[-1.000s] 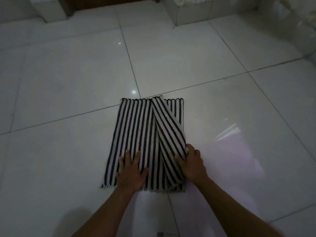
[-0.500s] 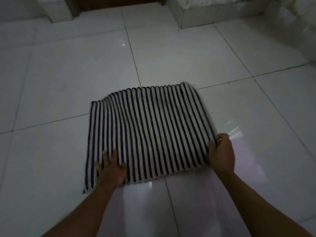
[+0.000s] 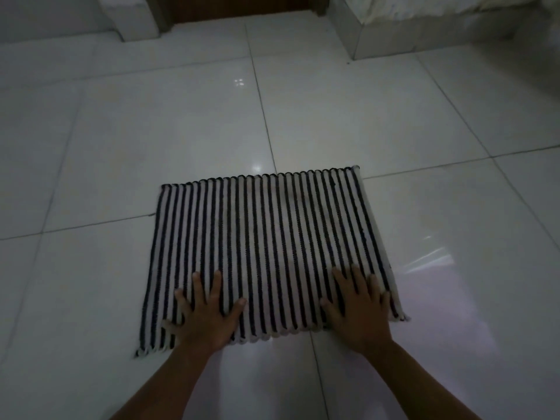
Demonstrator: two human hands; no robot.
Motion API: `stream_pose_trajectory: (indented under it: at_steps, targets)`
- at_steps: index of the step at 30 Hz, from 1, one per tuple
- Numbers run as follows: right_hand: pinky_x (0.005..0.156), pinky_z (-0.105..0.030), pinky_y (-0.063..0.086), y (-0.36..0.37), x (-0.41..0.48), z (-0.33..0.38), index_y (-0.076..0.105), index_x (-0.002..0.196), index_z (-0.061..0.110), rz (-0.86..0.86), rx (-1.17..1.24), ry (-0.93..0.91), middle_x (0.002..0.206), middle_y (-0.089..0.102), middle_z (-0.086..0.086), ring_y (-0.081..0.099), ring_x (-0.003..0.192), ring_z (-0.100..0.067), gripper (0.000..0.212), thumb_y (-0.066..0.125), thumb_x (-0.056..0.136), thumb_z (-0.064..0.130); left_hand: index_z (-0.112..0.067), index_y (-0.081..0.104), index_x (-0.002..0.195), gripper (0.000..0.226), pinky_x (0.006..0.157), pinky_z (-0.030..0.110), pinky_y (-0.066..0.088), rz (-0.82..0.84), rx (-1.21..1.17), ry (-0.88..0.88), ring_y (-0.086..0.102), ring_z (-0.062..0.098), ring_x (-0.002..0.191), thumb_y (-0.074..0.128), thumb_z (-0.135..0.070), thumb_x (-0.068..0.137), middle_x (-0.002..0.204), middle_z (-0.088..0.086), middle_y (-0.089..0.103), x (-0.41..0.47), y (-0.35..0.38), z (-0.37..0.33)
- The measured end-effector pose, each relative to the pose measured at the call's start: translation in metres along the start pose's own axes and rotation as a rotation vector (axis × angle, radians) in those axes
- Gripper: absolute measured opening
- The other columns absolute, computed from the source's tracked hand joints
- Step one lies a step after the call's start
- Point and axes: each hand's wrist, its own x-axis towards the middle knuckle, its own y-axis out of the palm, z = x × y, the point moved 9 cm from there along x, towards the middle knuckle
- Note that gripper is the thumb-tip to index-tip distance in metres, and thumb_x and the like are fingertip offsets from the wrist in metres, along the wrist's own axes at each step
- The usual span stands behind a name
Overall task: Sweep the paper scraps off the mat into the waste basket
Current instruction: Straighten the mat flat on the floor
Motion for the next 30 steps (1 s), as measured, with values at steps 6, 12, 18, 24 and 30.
stream_pose_trajectory:
  at_steps: [6,12,18,24,30]
  targets:
    - [0.113,-0.064,-0.018,0.028,0.022,0.033,-0.031,0.147,0.043,0.131,-0.043,0.032,0.155,-0.042,-0.005,-0.037,0.142,-0.037,0.104,0.020,0.072,0.094,-0.047,-0.047,0.131,0.129,0.111,0.076,-0.001,0.094,0.027,-0.018,-0.040,0.039,0.141,0.027,-0.108,0.044,0.144,-0.004,-0.056,0.023,-0.026,0.015]
    - [0.113,-0.069,-0.012,0.009,0.082,0.061,-0.031,0.147,0.044,0.105,-0.057,0.031,0.159,-0.036,-0.005,-0.031,0.145,-0.039,0.107,0.015,0.067,0.098,-0.046,-0.049,0.127,0.133,0.111,0.077,0.003,0.069,-0.017,-0.057,-0.039,0.041,0.141,0.025,-0.109,0.037,0.142,-0.005,-0.057,0.061,-0.059,0.008]
    - [0.111,-0.070,-0.012,-0.013,0.163,0.092,-0.031,0.147,0.043,0.075,-0.091,0.038,0.159,-0.035,-0.007,-0.029,0.145,-0.042,0.111,0.014,0.063,0.099,-0.046,-0.047,0.132,0.133,0.109,0.078,-0.004,0.020,-0.026,-0.015,-0.042,0.039,0.139,0.029,-0.108,0.042,0.145,-0.005,-0.056,0.122,-0.120,-0.016]
    - [0.109,-0.069,-0.018,-0.038,0.262,0.113,-0.037,0.142,0.045,0.131,-0.122,0.030,0.156,-0.041,-0.006,-0.033,0.143,-0.042,0.114,0.014,0.057,0.102,-0.048,-0.043,0.138,0.136,0.107,0.079,-0.007,-0.015,-0.039,-0.017,-0.044,0.038,0.138,0.027,-0.108,0.037,0.146,-0.007,-0.055,0.192,-0.175,-0.048]
    - [0.109,-0.069,-0.017,-0.069,0.353,0.132,-0.039,0.140,0.046,0.155,-0.136,0.039,0.155,-0.041,-0.005,-0.032,0.143,-0.041,0.113,0.016,0.058,0.102,-0.048,-0.039,0.141,0.135,0.107,0.080,-0.008,-0.056,-0.045,0.032,-0.043,0.038,0.139,0.028,-0.107,0.040,0.149,-0.006,-0.052,0.261,-0.237,-0.088]
